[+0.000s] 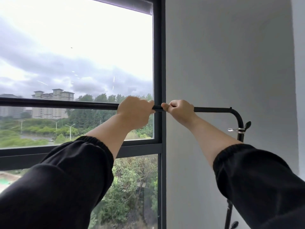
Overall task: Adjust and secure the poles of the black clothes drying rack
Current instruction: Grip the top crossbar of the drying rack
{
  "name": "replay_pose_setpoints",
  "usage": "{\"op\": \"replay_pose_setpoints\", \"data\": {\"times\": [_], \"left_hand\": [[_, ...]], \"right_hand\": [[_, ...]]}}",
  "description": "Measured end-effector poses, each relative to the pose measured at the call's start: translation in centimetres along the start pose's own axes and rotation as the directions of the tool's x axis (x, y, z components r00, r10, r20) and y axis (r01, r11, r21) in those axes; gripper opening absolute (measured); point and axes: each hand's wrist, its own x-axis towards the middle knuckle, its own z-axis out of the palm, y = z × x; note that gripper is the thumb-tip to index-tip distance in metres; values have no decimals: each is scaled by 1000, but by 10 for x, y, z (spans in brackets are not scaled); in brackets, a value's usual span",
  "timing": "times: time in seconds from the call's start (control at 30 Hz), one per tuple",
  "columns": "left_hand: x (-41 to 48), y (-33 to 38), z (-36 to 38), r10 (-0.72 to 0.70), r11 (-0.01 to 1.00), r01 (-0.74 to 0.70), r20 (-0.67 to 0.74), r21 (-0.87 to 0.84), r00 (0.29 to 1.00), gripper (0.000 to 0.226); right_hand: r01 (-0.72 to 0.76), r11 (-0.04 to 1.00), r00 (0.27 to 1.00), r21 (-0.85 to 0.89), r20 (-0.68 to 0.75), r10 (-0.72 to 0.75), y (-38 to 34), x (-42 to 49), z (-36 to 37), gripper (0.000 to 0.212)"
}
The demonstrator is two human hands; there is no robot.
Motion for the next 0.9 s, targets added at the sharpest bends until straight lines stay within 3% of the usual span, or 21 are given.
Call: {"op": "replay_pose_setpoints", "data": {"times": [0.4,0.73,0.83,0.9], "left_hand": [[2,-15,34,-16,999,15,-27,-37,1000,33],[-5,-25,36,-27,998,26,-14,-51,1000,31],[-14,-27,29,-48,995,45,-28,-86,998,26],[-30,-32,30,-53,995,51,-15,-90,998,36]], "right_hand": [[140,990,971,15,-199,-134,17,23,41,50],[134,990,961,-38,-237,-139,12,22,47,45],[201,980,951,-5,-240,-196,10,7,52,33],[242,969,942,-41,-229,-245,7,-12,64,43]]}}
